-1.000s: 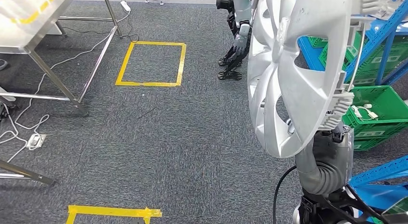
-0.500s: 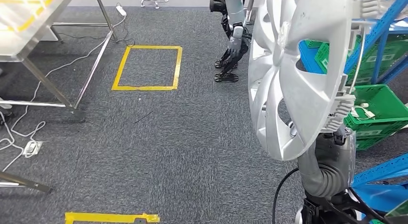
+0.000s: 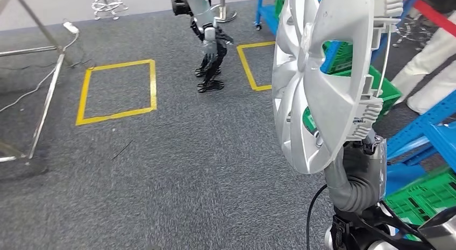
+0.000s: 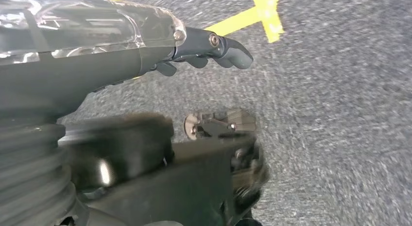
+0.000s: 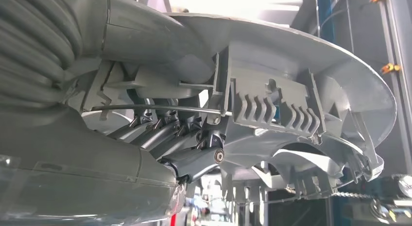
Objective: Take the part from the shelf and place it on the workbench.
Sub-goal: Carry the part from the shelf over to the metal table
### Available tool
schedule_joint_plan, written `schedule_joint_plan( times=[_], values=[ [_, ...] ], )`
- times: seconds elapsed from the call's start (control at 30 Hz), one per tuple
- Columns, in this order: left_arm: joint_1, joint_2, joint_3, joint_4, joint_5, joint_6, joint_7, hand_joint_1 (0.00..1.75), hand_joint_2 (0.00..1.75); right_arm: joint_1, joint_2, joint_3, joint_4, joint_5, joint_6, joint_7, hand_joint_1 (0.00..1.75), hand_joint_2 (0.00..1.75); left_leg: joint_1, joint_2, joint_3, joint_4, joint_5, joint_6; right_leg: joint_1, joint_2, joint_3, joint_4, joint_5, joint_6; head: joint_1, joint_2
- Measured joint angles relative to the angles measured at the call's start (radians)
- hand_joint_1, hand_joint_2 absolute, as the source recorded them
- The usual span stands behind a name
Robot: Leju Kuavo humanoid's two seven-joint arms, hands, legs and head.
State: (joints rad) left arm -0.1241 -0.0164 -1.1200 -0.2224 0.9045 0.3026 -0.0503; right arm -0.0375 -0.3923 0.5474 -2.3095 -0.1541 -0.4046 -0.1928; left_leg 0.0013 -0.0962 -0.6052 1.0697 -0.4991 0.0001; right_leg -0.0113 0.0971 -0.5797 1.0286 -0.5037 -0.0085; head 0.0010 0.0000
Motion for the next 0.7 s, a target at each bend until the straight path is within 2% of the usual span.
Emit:
schedule_joint_plan(
  times=[0.03,0.1,0.13,0.2,0.23,0.27,0.3,0.33,0.37,0.4,0.43,0.47,0.5,0.53,0.6,0.63,0.7],
  values=[
    [0.000,0.000,0.000,0.000,0.000,0.000,0.000,0.00,1.75,0.000,0.000,0.000,0.000,0.000,0.000,0.000,1.75,1.75,0.000,-0.013,0.009,-0.021,0.002,0.001,-0.003,0.012,-0.003,0.000,0.000,0.006,-0.001,0.000],
    [-0.002,0.001,0.000,0.000,0.002,0.000,0.000,0.00,1.75,0.000,0.000,0.000,0.000,-0.001,0.000,0.000,1.75,1.75,-0.001,0.009,0.019,-0.036,-0.007,0.005,-0.007,0.036,-0.010,-0.001,0.001,0.020,-0.004,0.000],
    [-0.002,0.001,0.000,0.000,0.002,0.000,0.000,0.00,1.75,0.001,0.000,0.000,-0.001,-0.001,0.000,0.000,1.75,1.75,0.001,0.023,0.022,-0.044,-0.007,0.009,-0.006,0.032,-0.014,0.004,-0.004,0.025,-0.003,0.000],
    [-0.001,0.000,0.000,0.000,0.003,0.000,0.000,0.00,1.75,0.000,-0.001,0.000,0.000,-0.001,0.000,0.000,1.75,1.75,0.001,0.056,0.030,-0.056,-0.006,0.016,-0.001,-0.016,-0.039,0.059,-0.041,0.033,0.007,0.000],
    [0.000,-0.001,0.000,0.000,0.003,0.000,0.000,0.00,1.75,0.000,-0.001,0.000,0.000,-0.001,0.001,0.000,1.75,1.75,-0.002,0.073,0.032,-0.057,-0.007,0.020,0.001,-0.050,-0.064,0.114,-0.071,0.036,0.013,0.000],
    [0.001,-0.001,0.000,0.000,0.003,0.000,0.000,0.00,1.75,-0.001,-0.001,0.000,0.000,-0.002,0.002,0.001,1.75,1.75,-0.006,0.092,0.033,-0.057,-0.008,0.023,0.002,-0.072,-0.094,0.178,-0.102,0.039,0.018,0.000],
    [0.002,-0.001,0.000,0.001,0.003,0.000,0.000,0.00,1.75,-0.001,-0.001,0.001,0.000,-0.002,0.002,0.000,1.75,1.75,-0.009,0.110,0.034,-0.057,-0.010,0.025,0.002,-0.083,-0.119,0.233,-0.122,0.042,0.022,0.000],
    [0.003,-0.001,0.000,0.001,0.003,0.000,0.000,0.00,1.75,-0.001,-0.001,0.001,0.001,-0.002,0.003,0.000,1.75,1.75,-0.012,0.128,0.035,-0.057,-0.013,0.027,0.002,-0.090,-0.132,0.261,-0.125,0.043,0.024,0.000],
    [0.002,0.000,0.000,0.002,0.003,0.000,0.000,0.00,1.75,-0.001,-0.001,0.001,0.001,-0.002,0.003,0.000,1.75,1.75,-0.014,0.145,0.036,-0.057,-0.015,0.027,0.002,-0.094,-0.126,0.253,-0.110,0.042,0.026,0.000],
    [0.002,-0.001,0.000,0.002,0.003,0.000,0.000,0.00,1.75,-0.001,-0.001,0.001,0.002,-0.002,0.003,0.000,1.75,1.75,-0.017,0.161,0.039,-0.057,-0.017,0.027,0.003,-0.099,-0.102,0.206,-0.078,0.039,0.028,0.000],
    [0.001,-0.001,0.000,0.002,0.003,0.000,0.000,0.00,1.75,-0.001,-0.001,0.000,0.002,-0.002,0.002,0.000,1.75,1.75,-0.019,0.174,0.043,-0.057,-0.020,0.026,0.007,-0.112,-0.065,0.134,-0.042,0.033,0.031,0.000],
    [0.000,-0.003,0.000,0.002,0.003,0.000,0.000,0.00,1.75,-0.001,-0.001,0.000,0.002,-0.002,0.002,0.000,1.75,1.75,-0.022,0.187,0.046,-0.057,-0.023,0.024,0.013,-0.132,-0.029,0.067,-0.019,0.024,0.033,0.000],
    [-0.001,-0.004,0.000,0.002,0.003,0.000,0.000,0.00,1.75,-0.001,-0.001,0.000,0.002,-0.002,0.002,0.000,1.75,1.75,-0.024,0.199,0.048,-0.056,-0.026,0.023,0.018,-0.148,-0.003,0.017,-0.005,0.015,0.034,0.000],
    [-0.002,-0.005,0.000,0.002,0.003,0.000,0.000,0.00,1.75,0.000,-0.001,0.000,0.002,-0.002,0.002,0.000,1.75,1.75,-0.025,0.210,0.050,-0.056,-0.028,0.020,0.023,-0.158,0.011,-0.010,-0.002,0.007,0.035,0.000],
    [-0.003,-0.007,0.000,0.003,0.003,0.000,0.000,0.00,1.75,0.001,-0.001,0.000,0.002,-0.002,0.002,0.000,1.75,1.75,-0.026,0.231,0.054,-0.057,-0.030,0.014,0.025,-0.146,0.013,-0.019,-0.002,-0.002,0.035,0.000],
    [-0.005,-0.008,0.000,0.003,0.003,0.000,0.000,0.00,1.75,0.002,-0.001,0.000,0.002,-0.002,0.002,0.000,1.75,1.75,-0.024,0.220,0.055,-0.054,-0.034,0.009,0.022,-0.137,0.015,-0.025,0.002,-0.005,0.036,0.000],
    [-0.007,-0.009,0.000,0.003,0.003,0.000,-0.001,0.00,1.75,0.002,-0.001,0.000,0.002,-0.001,0.001,0.000,1.75,1.75,-0.018,0.149,0.039,-0.011,-0.065,-0.003,0.013,-0.120,0.020,-0.037,0.011,-0.012,0.033,0.000]
  ],
)
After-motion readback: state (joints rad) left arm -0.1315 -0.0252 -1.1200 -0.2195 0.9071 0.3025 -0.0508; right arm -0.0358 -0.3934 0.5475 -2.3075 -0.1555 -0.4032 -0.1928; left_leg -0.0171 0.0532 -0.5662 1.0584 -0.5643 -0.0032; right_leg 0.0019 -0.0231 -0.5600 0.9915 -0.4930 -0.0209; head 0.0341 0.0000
